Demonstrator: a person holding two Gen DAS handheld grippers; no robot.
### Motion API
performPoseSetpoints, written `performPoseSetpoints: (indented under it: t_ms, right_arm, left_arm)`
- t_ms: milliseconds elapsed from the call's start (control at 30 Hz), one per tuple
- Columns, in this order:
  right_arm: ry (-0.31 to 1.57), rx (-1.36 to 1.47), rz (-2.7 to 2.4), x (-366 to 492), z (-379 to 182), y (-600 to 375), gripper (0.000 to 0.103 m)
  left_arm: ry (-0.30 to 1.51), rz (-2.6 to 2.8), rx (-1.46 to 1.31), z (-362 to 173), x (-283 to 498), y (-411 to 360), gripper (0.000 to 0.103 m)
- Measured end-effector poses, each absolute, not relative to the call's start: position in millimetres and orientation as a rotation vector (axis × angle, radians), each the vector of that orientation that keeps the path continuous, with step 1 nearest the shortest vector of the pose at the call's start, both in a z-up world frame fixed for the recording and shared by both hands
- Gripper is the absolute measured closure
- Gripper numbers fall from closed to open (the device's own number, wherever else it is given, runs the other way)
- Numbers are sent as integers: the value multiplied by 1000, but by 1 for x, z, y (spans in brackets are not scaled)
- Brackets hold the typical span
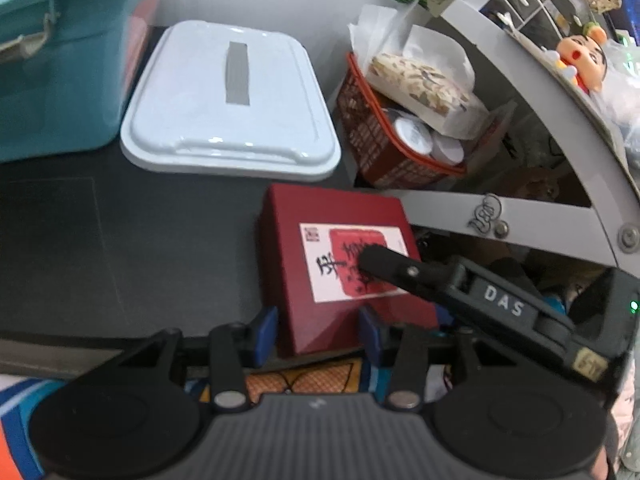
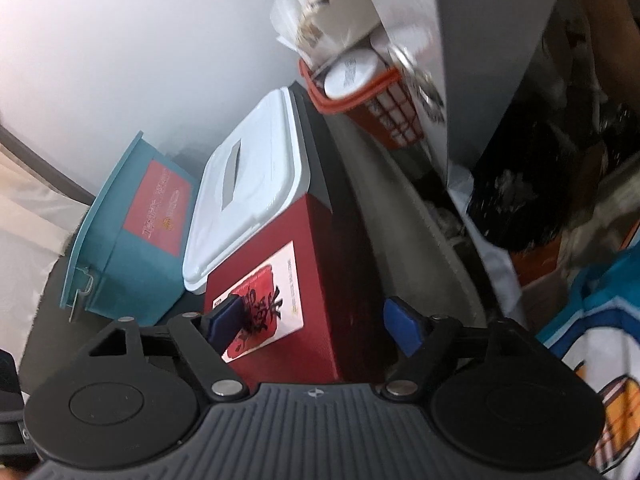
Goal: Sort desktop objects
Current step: 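Close the right tool fingers on the edge of the red box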
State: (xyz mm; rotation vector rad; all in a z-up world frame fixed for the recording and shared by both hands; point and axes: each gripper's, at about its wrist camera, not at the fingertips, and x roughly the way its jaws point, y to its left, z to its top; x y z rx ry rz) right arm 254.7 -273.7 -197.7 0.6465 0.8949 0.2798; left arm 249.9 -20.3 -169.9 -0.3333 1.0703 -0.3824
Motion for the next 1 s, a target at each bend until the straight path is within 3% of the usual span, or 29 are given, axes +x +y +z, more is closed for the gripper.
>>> performPoseSetpoints:
  t_ms: [400, 633, 1000]
  right_arm:
    - [926, 709, 299, 258, -204, -278, 23]
    - [916, 691, 342, 250, -194, -283, 35]
    - [879, 653, 359, 240, -178, -290, 43]
  left_arm:
    - [1081, -424, -333, -172, 245, -27, 53]
    - [1073, -421, -366, -171, 241, -20, 53]
    - [1035, -350, -374, -161, 236, 2, 53]
